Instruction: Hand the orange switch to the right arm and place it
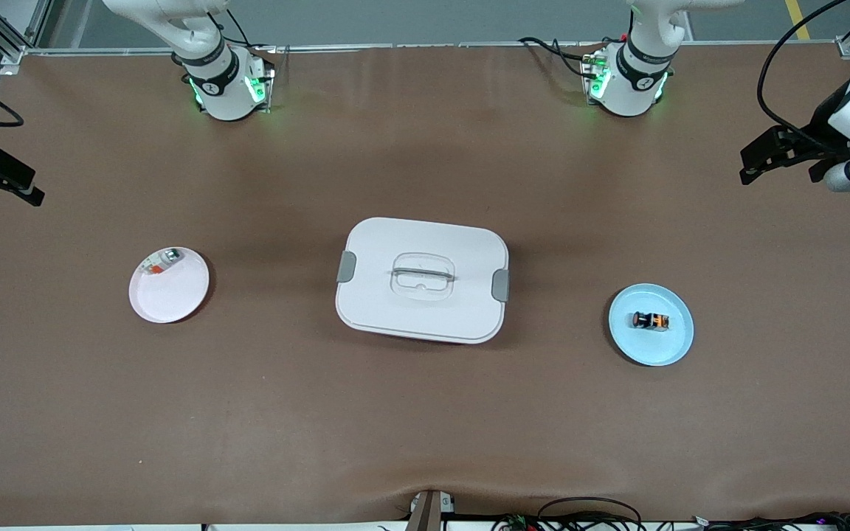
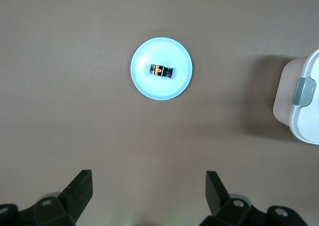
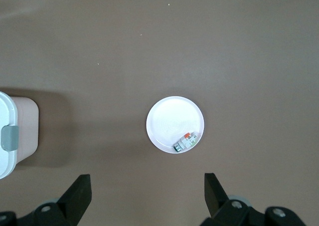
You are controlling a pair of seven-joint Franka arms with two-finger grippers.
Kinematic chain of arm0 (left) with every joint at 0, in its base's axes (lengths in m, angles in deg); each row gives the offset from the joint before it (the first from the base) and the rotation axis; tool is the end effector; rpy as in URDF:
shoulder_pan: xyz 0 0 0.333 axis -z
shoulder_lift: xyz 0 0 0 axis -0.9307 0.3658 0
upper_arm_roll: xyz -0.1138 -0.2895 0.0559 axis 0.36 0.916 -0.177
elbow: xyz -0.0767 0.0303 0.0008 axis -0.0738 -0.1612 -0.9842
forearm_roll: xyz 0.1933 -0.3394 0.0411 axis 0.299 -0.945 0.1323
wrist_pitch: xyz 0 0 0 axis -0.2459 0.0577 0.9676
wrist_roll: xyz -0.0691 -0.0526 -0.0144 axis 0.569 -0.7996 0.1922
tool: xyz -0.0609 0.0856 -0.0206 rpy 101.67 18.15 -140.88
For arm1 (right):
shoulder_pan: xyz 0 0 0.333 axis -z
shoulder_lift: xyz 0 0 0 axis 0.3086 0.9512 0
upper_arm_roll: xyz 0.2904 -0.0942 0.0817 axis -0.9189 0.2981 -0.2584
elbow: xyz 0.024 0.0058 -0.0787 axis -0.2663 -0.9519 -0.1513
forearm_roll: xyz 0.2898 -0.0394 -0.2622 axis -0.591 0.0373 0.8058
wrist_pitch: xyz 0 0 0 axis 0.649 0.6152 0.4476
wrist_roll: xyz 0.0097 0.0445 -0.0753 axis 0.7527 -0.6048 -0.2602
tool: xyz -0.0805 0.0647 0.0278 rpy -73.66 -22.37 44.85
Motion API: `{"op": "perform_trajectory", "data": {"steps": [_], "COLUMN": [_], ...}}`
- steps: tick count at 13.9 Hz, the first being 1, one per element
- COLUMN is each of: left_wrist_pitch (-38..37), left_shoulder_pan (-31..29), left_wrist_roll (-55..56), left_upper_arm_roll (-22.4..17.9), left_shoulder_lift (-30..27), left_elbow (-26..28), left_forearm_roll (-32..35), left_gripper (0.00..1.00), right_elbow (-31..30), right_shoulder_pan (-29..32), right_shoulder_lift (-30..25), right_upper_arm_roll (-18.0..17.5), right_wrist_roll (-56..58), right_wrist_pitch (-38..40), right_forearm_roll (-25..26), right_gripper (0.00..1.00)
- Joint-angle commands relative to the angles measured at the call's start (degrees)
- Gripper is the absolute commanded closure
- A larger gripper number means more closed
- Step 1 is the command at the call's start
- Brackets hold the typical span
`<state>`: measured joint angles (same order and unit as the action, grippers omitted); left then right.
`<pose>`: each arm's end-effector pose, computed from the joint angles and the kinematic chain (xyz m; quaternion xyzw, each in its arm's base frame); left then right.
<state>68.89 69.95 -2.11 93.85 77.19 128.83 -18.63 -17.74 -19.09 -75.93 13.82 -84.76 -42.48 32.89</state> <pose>0.5321 -0.0538 0.6427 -0.9999 -0.0089 0.0056 0.0088 0.5489 -0.0333 0.6537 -0.9992 0.0245 -0.0290 0.0118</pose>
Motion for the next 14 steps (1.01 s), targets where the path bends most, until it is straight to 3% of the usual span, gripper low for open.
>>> {"op": "perform_trajectory", "data": {"steps": [1,6,11,14], "left_wrist_pitch": [-1.3,-1.3,2.1,8.8], "left_shoulder_pan": [0.1,-0.1,0.1,0.1], "left_wrist_roll": [0.1,1.7,1.1,0.6], "left_upper_arm_roll": [-0.2,-0.3,-0.4,-0.2], "left_shoulder_lift": [0.6,1.2,6.0,7.1], "left_elbow": [-1.4,-1.6,-0.8,5.1], "left_forearm_roll": [0.1,0.2,1.0,0.8], "left_gripper": [0.00,0.00,0.00,0.00], "right_elbow": [1.5,1.5,1.5,1.5], "right_shoulder_pan": [0.9,0.9,0.9,0.9], "right_shoulder_lift": [0.6,0.6,0.6,0.5], "right_upper_arm_roll": [-0.8,-0.8,-0.8,-0.8], "right_wrist_roll": [0.8,0.7,0.8,0.7], "right_wrist_pitch": [0.8,0.8,0.8,0.8], "right_forearm_roll": [0.6,0.5,0.6,0.6], "right_gripper": [0.00,0.00,0.00,0.00]}}
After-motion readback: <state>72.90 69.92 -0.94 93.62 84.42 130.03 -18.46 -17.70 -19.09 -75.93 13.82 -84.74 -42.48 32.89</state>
